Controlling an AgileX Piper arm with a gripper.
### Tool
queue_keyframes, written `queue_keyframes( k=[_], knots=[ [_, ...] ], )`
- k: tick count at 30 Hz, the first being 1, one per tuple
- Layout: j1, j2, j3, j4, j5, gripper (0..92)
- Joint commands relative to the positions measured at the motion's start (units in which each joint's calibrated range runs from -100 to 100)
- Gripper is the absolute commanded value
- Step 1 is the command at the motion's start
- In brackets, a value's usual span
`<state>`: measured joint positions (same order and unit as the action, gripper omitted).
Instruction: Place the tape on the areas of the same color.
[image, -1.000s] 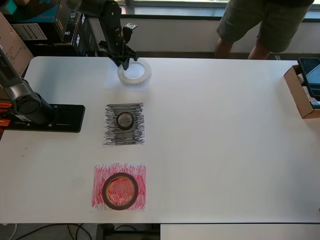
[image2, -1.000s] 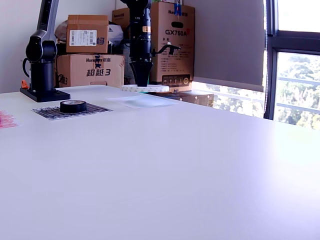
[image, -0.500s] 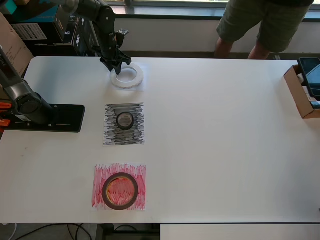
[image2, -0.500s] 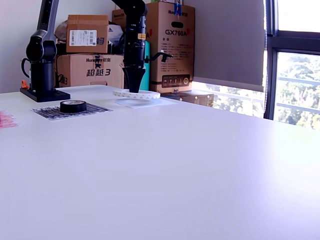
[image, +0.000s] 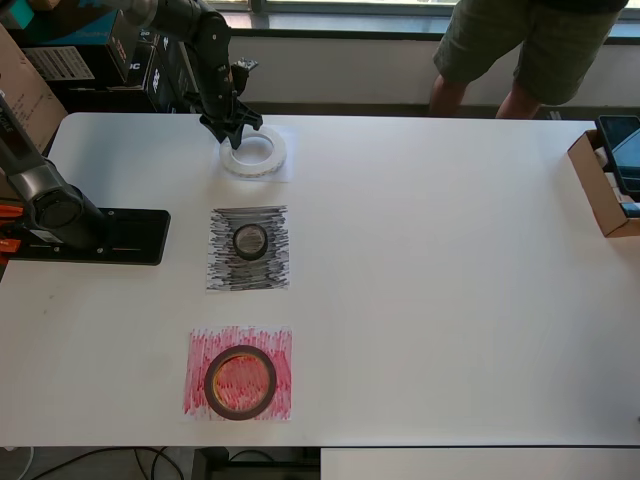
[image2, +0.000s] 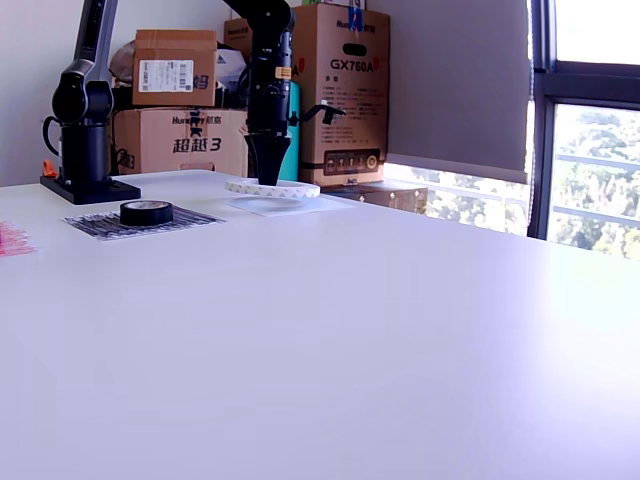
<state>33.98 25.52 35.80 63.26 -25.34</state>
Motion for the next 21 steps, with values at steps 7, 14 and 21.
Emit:
queue_keyframes(
  k=[7, 14, 21],
  knots=[
    [-0.42, 0.3, 0.05, 0.08, -0.12, 71.3],
    [-1.45, -0.83, -5.31, 1.02, 0.21, 76.2],
    [-8.08, -12.33, -22.76, 4.07, 2.59, 76.6]
  ],
)
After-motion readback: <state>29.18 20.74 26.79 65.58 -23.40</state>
